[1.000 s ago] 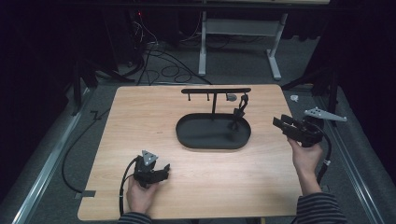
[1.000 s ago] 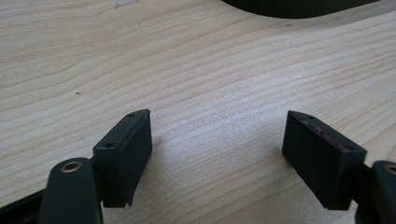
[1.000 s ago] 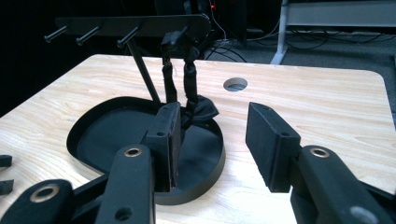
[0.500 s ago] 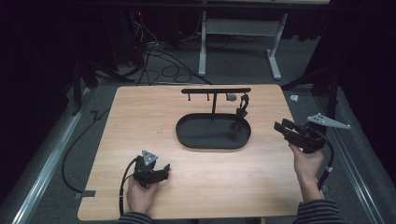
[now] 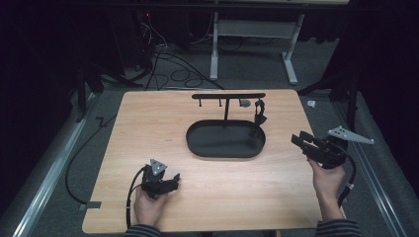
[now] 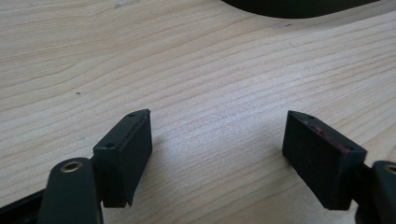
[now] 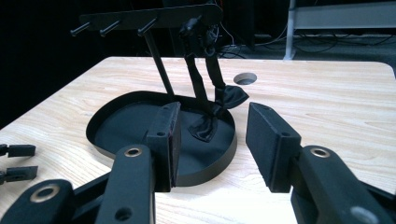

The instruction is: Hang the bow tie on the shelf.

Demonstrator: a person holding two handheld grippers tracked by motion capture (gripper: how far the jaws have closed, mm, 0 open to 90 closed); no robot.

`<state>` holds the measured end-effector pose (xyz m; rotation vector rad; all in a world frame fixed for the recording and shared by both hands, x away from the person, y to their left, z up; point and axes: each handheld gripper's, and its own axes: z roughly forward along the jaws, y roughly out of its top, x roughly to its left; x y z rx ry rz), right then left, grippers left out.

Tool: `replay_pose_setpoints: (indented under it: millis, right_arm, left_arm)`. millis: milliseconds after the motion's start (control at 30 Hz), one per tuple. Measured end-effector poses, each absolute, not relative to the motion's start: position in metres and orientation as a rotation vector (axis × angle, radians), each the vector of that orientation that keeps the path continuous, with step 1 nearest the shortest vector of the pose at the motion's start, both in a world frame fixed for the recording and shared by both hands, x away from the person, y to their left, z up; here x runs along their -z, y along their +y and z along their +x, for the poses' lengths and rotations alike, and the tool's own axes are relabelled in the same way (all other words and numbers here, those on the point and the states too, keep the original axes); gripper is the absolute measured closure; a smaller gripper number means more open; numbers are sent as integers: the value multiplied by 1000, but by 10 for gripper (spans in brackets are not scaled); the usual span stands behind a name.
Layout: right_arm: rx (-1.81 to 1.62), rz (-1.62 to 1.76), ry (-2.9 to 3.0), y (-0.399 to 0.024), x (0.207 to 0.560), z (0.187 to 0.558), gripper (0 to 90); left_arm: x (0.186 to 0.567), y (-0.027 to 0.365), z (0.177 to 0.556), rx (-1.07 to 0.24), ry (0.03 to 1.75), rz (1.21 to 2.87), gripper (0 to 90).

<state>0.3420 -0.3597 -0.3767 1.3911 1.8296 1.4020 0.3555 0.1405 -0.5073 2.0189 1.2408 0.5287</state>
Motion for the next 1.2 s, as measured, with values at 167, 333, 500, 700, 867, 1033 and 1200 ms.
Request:
replay_pose_setpoints:
  millis: [167, 333, 500, 700, 867, 1033, 1200]
  right_arm:
    - [-1407, 1390, 1836, -360, 380, 337, 568]
    - [-1410, 1393, 1841, -359, 384, 333, 566]
    - [-1415, 1395, 1853, -357, 392, 329, 562]
    - [-1416, 1408, 1860, -355, 402, 325, 558]
    - [-1413, 1417, 1879, -352, 412, 325, 555]
    - [-1415, 1427, 1888, -350, 419, 323, 554]
    - [-1414, 1432, 1902, -347, 426, 323, 553]
  left_arm:
    - [507, 140, 356, -530, 1241, 2019, 247]
    - [507, 140, 356, -530, 1241, 2019, 246]
    - [507, 140, 355, -530, 1242, 2021, 247]
    - [507, 140, 355, -530, 1241, 2021, 247]
    - [507, 140, 355, -531, 1241, 2021, 247]
    - [507, 140, 355, -531, 1242, 2021, 247]
    - [507, 140, 355, -531, 1241, 2021, 247]
